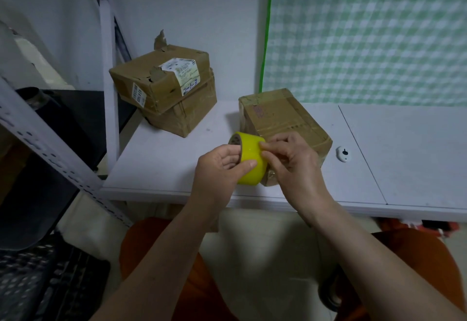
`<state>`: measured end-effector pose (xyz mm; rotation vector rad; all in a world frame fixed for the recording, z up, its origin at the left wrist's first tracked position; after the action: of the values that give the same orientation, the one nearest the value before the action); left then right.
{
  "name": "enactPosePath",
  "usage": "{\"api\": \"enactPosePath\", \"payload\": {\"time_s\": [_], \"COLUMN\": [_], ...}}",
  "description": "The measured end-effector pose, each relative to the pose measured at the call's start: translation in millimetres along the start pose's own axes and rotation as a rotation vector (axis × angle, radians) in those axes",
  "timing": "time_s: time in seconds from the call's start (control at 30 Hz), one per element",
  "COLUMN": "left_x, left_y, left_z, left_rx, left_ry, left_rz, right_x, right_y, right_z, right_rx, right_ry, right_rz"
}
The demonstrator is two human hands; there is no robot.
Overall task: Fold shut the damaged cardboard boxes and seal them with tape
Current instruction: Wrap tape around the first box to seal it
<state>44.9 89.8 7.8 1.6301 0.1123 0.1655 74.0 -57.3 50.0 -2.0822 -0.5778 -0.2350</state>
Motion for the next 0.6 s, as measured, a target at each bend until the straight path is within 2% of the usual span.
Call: {"api": "enactPosePath", "payload": {"time_s": [0.23,0.37,0.5,0.6], "left_x": [0,-2,-6,-7], "left_y": [-2,6,12,15], "left_z": [-2,-1,0,2], "left_rx": [0.035,0.013,-0.01,-0.019], "left_ry": [0.027,0.028,0.039,0.055], "left_rz": [0.026,0.066,0.105,0.141], "right_x": [5,8,7,3], "right_y": [-3,14,20,22], "right_z": [-7,-10,-7,-8], "right_rx": [0.011,0.189,0.31,0.42], "right_ry": [0.016,0.016,-0.008,0.033], "right_rz": [-0.004,0.164,0.238,0.29]}}
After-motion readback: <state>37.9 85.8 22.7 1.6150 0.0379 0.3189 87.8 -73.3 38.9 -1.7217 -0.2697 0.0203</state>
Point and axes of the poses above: each hand's wrist, its own x-axis towards the middle knuckle, its own z-axis out of the palm, y = z × x, the point moved 10 cm from there along x, towards the middle knuckle, and after that the axes turned 6 degrees about -y, right-handed, at the moved point
